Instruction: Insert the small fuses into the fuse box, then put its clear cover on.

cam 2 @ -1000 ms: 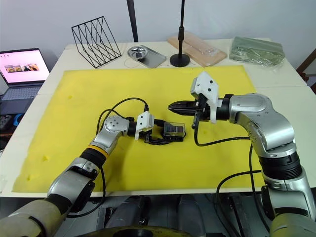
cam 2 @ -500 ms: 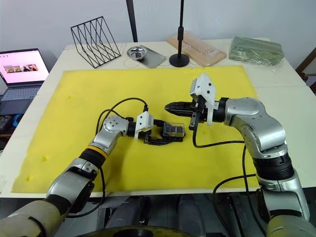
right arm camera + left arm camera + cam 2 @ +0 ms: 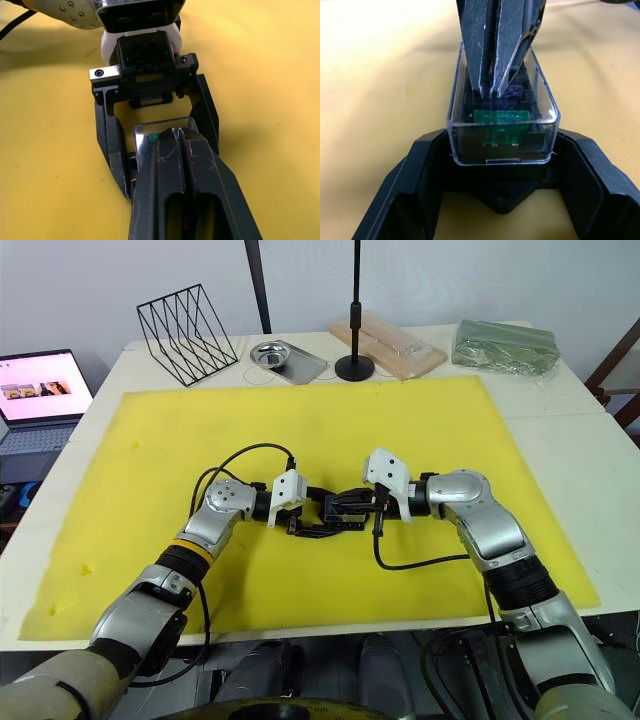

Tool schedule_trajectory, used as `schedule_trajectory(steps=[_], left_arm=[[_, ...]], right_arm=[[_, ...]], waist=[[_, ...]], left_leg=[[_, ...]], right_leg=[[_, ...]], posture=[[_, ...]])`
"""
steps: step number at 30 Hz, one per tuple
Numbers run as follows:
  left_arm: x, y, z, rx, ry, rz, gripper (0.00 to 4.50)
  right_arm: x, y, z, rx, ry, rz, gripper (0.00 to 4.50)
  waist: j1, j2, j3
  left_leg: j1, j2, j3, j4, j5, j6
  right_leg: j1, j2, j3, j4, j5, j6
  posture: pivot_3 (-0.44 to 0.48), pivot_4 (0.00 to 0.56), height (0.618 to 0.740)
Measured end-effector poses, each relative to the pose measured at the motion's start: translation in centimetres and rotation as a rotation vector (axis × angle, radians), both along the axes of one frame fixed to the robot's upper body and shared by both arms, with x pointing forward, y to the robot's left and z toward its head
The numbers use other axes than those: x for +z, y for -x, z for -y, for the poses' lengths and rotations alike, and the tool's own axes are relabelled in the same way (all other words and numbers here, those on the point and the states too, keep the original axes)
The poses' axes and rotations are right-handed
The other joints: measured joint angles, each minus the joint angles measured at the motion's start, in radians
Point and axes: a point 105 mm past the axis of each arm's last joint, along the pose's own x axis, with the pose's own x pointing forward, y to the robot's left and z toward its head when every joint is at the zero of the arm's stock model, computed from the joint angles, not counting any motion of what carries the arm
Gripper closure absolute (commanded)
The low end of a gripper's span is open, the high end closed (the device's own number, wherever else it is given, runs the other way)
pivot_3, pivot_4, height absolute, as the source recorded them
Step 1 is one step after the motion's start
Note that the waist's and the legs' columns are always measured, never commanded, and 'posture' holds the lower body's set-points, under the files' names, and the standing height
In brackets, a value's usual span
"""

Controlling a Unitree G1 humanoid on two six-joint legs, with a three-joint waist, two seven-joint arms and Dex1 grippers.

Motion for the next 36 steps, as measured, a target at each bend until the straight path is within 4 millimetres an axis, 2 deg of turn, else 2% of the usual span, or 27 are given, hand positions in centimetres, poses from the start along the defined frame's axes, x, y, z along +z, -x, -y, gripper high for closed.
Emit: schedule_trajectory(steps=[7, 10, 14, 18, 19, 22, 27, 29, 30, 31, 32, 35, 36], left_arm=[[0.3, 0.0, 0.0, 0.001, 0.007, 0.014, 1.69], [0.5, 0.0, 0.1, 0.006, 0.015, 0.015, 1.69], [0.6, -0.1, 0.1, 0.018, 0.020, 0.012, 1.69], [0.7, -0.4, 0.0, 0.045, 0.031, -0.001, 1.69], [0.7, -0.5, 0.0, 0.046, 0.031, -0.003, 0.95], [0.8, -0.6, -0.1, 0.056, 0.032, -0.013, 0.01], [1.2, -0.8, -1.1, 0.078, 0.019, -0.011, 0.00], [1.7, -0.9, -3.0, 0.107, -0.004, 0.002, 0.00], [2.1, -1.0, -4.6, 0.144, -0.013, 0.005, 0.00], [2.5, -1.3, -6.5, 0.192, -0.020, 0.008, 0.00], [3.3, -1.5, -8.8, 0.252, -0.026, 0.025, 0.00], [5.4, -1.9, -12.3, 0.375, -0.036, 0.108, 0.00], [5.7, -1.9, -12.6, 0.395, -0.032, 0.117, 0.00]], right_arm=[[1.1, 0.4, 0.4, -0.037, -0.069, -0.043, 4.45], [2.3, 0.5, 1.1, -0.080, -0.087, -0.044, 4.45], [5.9, 1.3, 2.6, -0.121, -0.109, 0.043, 4.45], [6.3, 2.1, 4.8, -0.178, -0.042, 0.082, 4.45], [6.0, 2.2, 5.4, -0.193, -0.019, 0.087, 4.01], [6.0, 2.4, 6.9, -0.231, 0.027, 0.123, 3.13], [5.8, 2.6, 8.2, -0.239, 0.083, 0.170, 1.30], [5.4, 2.5, 8.9, -0.254, 0.091, 0.171, 0.54], [5.4, 2.3, 9.3, -0.267, 0.088, 0.174, 0.24], [5.4, 2.2, 9.7, -0.282, 0.085, 0.176, 0.03], [5.5, 2.1, 10.2, -0.298, 0.081, 0.184, 0.03], [5.6, 1.8, 11.2, -0.323, 0.098, 0.200, 0.03], [5.7, 1.7, 11.3, -0.326, 0.099, 0.203, 0.03]], waist=[[0.001, 0.000, 0.000], [0.001, 0.000, 0.001], [0.005, 0.000, 0.001], [0.006, 0.000, 0.001], [0.006, 0.000, 0.001], [0.004, 0.000, 0.001], [0.001, -0.001, 0.002], [-0.003, -0.001, 0.002], [-0.006, -0.001, 0.002], [-0.007, -0.001, 0.003], [-0.007, 0.000, 0.003], [0.006, 0.001, 0.003], [0.012, 0.001, 0.003]], left_leg=[[-0.003, 0.001, 0.000, 0.000, 0.000, 0.000], [-0.009, 0.000, 0.000, 0.002, 0.000, -0.001], [-0.015, 0.000, -0.001, 0.003, 0.000, -0.001], [-0.014, 0.000, -0.001, 0.003, 0.000, -0.001], [-0.014, 0.000, 0.000, 0.003, 0.000, -0.001], [-0.014, 0.000, 0.000, 0.003, 0.000, -0.001], [-0.015, 0.000, 0.000, 0.003, 0.000, -0.001], [-0.014, 0.001, 0.000, 0.002, 0.000, -0.001], [-0.015, 0.001, 0.001, 0.002, 0.000, -0.001], [-0.015, 0.001, 0.001, 0.002, 0.000, -0.001], [-0.016, 0.001, 0.001, 0.001, 0.000, -0.001], [-0.016, 0.001, 0.001, 0.002, 0.000, -0.002], [-0.016, 0.000, 0.001, 0.002, 0.000, -0.002]], right_leg=[[-0.003, 0.000, 0.001, 0.000, 0.000, 0.000], [-0.009, 0.000, 0.001, 0.001, 0.000, 0.000], [-0.013, 0.000, 0.000, 0.001, 0.001, 0.000], [-0.012, 0.000, 0.000, 0.001, 0.001, 0.000], [-0.012, 0.000, 0.000, 0.001, 0.000, 0.000], [-0.012, 0.000, 0.000, 0.001, 0.000, 0.000], [-0.013, 0.000, 0.000, 0.001, 0.000, 0.000], [-0.013, 0.000, 0.000, 0.001, 0.000, 0.000], [-0.015, 0.000, 0.001, 0.002, 0.000, 0.000], [-0.016, 0.000, 0.001, 0.002, 0.000, 0.000], [-0.017, 0.000, 0.001, 0.003, 0.001, -0.001], [-0.016, -0.001, 0.001, 0.002, 0.001, 0.000], [-0.015, -0.001, 0.001, 0.002, 0.001, 0.000]], posture=[[0.000, 0.150, 0.740], [0.000, 0.150, 0.740], [0.000, 0.150, 0.740], [0.000, 0.150, 0.740], [0.000, 0.150, 0.740], [0.000, 0.150, 0.740], [0.000, 0.150, 0.740], [0.000, 0.150, 0.740], [0.000, 0.150, 0.740], [0.000, 0.150, 0.740], [0.000, 0.150, 0.740], [0.000, 0.150, 0.740], [0.000, 0.150, 0.740]])
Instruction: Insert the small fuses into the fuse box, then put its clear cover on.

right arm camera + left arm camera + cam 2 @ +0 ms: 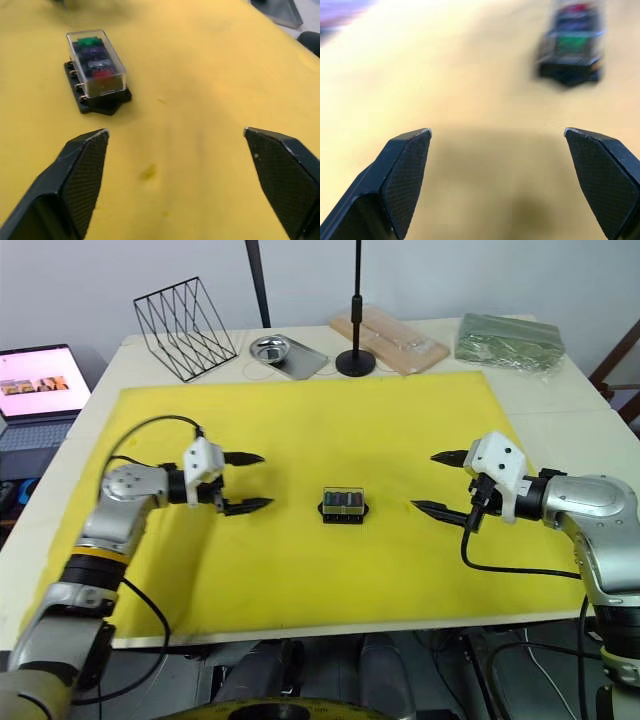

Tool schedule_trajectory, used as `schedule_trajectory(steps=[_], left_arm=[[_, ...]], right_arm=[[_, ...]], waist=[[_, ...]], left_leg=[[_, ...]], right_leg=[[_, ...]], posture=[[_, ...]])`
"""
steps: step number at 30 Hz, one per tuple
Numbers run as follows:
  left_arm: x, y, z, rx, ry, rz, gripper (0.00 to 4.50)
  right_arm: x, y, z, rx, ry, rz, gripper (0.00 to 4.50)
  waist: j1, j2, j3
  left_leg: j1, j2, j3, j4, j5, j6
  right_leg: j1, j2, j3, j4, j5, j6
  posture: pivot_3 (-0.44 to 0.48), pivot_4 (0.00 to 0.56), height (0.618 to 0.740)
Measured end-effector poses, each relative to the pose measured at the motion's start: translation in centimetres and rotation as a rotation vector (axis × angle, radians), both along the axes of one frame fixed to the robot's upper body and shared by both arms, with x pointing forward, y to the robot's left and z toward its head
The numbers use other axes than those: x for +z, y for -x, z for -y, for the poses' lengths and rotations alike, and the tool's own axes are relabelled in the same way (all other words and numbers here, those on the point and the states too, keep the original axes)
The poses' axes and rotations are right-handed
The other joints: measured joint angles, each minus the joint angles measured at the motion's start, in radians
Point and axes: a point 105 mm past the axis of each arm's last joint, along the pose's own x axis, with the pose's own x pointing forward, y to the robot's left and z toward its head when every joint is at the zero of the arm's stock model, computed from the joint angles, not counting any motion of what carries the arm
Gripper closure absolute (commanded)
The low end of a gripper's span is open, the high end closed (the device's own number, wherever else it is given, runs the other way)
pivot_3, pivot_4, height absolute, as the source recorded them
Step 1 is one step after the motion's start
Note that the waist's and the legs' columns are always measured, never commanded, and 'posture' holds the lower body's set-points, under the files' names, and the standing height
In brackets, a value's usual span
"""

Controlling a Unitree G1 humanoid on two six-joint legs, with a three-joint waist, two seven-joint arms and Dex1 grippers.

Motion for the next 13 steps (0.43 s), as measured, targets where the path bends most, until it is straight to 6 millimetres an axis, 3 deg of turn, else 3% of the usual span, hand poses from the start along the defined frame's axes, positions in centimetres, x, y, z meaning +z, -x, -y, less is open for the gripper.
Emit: schedule_trajectory(steps=[6, 13], left_arm=[[1.4, -0.5, -3.8, 0.190, 0.033, 0.000, 0.00], [1.9, -1.0, -4.8, 0.259, 0.035, 0.019, 0.00]], right_arm=[[1.0, -0.5, 1.1, -0.058, -0.015, 0.030, 0.03], [1.2, -0.4, 1.7, -0.091, -0.029, 0.031, 0.03]], waist=[[0.013, 0.000, 0.000], [0.012, 0.000, 0.000]], left_leg=[[0.000, 0.000, 0.000, 0.000, 0.000, 0.000], [0.000, 0.000, 0.000, 0.000, 0.000, 0.000]], right_leg=[[0.001, 0.000, -0.001, -0.001, 0.000, 0.000], [0.001, 0.000, -0.001, -0.001, 0.000, 0.000]], posture=[[0.000, 0.150, 0.740], [0.000, 0.150, 0.740]])
